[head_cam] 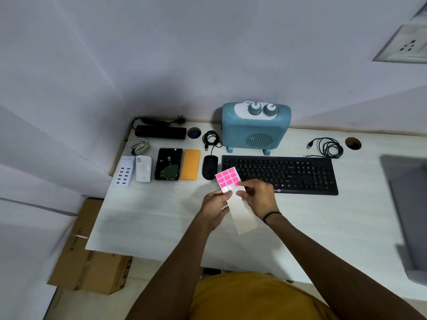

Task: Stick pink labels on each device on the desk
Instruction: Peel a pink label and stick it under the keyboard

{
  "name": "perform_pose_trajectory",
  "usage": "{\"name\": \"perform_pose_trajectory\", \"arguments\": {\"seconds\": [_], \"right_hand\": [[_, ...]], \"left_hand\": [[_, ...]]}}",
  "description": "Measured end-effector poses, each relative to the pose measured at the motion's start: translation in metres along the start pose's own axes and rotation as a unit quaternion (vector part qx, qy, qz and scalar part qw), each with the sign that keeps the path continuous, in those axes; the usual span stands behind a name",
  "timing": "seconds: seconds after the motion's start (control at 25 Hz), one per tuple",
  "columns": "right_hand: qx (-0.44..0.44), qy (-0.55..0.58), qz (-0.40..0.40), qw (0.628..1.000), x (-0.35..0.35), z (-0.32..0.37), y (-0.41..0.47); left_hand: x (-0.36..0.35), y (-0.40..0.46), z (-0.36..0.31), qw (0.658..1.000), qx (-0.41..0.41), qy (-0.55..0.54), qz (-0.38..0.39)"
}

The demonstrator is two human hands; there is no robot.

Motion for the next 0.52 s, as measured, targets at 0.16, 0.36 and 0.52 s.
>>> {"name": "perform_pose_trajectory", "arguments": {"seconds": [0.16, 0.36, 0.52], "right_hand": [[0.010, 0.021, -0.014, 1.000, -0.002, 0.005, -0.005], [-0.023, 0.026, 0.002, 0.999, -0.003, 0.006, -0.007], [-0.057, 0.023, 0.019, 0.998, -0.006, 0.002, -0.013]], "left_hand": [[0.002, -0.004, -0.001, 1.000, -0.010, 0.017, 0.009], [0.007, -0.009, 0.005, 0.998, -0.019, 0.058, -0.001], [0.012, -0.009, 0.014, 0.996, -0.016, 0.091, -0.001]]}}
Point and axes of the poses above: each hand's wrist, its own y-axis towards the middle knuckle, its own x-axis out of the back of the hand, z = x × y, the point moved 3 cm from there along y, towards the middle knuckle, and after that the axes turned 3 degrees about x, right-handed, at the moved point
